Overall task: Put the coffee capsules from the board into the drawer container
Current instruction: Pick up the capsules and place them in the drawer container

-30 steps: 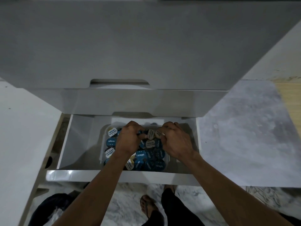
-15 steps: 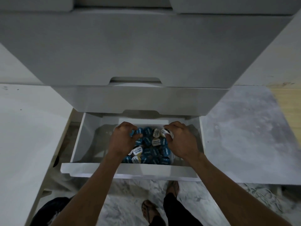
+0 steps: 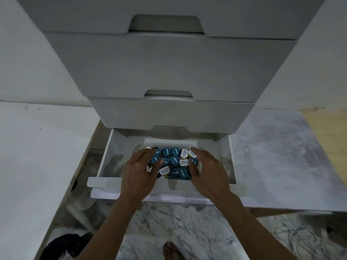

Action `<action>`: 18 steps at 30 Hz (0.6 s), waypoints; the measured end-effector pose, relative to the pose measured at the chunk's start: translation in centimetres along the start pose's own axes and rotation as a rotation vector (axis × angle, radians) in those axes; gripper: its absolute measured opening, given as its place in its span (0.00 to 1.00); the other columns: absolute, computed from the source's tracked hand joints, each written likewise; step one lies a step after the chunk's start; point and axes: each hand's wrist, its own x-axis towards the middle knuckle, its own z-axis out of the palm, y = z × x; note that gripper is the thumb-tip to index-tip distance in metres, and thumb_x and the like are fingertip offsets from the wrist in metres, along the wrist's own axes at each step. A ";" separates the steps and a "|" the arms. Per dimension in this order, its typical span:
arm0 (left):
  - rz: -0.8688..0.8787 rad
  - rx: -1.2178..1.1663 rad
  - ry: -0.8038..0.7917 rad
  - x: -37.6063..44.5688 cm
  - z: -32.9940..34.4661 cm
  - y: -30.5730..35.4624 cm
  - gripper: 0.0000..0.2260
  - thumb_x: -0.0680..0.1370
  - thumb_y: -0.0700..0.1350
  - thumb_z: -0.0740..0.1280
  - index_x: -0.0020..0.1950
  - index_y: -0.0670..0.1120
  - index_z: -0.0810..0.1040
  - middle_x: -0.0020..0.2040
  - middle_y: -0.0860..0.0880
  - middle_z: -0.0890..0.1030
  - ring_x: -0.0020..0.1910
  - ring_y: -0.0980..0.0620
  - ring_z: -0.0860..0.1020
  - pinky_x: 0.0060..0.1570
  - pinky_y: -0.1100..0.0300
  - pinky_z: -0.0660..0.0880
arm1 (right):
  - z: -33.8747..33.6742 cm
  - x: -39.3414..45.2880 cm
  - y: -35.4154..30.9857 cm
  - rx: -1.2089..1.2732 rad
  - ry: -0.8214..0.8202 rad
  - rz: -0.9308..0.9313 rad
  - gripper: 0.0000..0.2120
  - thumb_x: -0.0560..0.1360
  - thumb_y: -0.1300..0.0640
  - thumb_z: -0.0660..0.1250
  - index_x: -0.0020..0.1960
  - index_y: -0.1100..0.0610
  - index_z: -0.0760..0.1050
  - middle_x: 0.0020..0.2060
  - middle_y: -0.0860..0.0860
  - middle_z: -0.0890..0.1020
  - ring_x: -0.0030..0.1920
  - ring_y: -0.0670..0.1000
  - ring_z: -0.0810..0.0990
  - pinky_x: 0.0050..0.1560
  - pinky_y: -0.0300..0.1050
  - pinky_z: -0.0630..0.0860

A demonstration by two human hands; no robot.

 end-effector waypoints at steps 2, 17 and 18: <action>-0.009 0.065 0.016 -1.9 -0.3 0.2 0.20 0.78 0.58 0.63 0.64 0.47 0.76 0.62 0.48 0.79 0.59 0.47 0.77 0.55 0.49 0.76 | 0.2 -1.7 -0.1 0.002 0.061 -0.026 0.20 0.76 0.53 0.67 0.68 0.54 0.72 0.60 0.52 0.80 0.56 0.53 0.81 0.54 0.49 0.80; -0.121 0.444 -0.217 -8.4 1.2 -2.9 0.32 0.77 0.69 0.40 0.78 0.58 0.39 0.80 0.51 0.41 0.79 0.48 0.39 0.76 0.41 0.38 | 5.1 -8.3 1.4 -0.346 0.045 0.131 0.31 0.80 0.36 0.46 0.79 0.44 0.42 0.79 0.47 0.44 0.78 0.52 0.40 0.74 0.66 0.40; -0.117 0.453 -0.207 -8.2 1.3 -3.0 0.32 0.77 0.69 0.40 0.78 0.58 0.39 0.80 0.50 0.41 0.79 0.48 0.39 0.75 0.41 0.38 | 5.3 -8.1 1.5 -0.362 0.064 0.127 0.31 0.79 0.37 0.46 0.79 0.45 0.43 0.79 0.48 0.45 0.78 0.52 0.41 0.74 0.67 0.41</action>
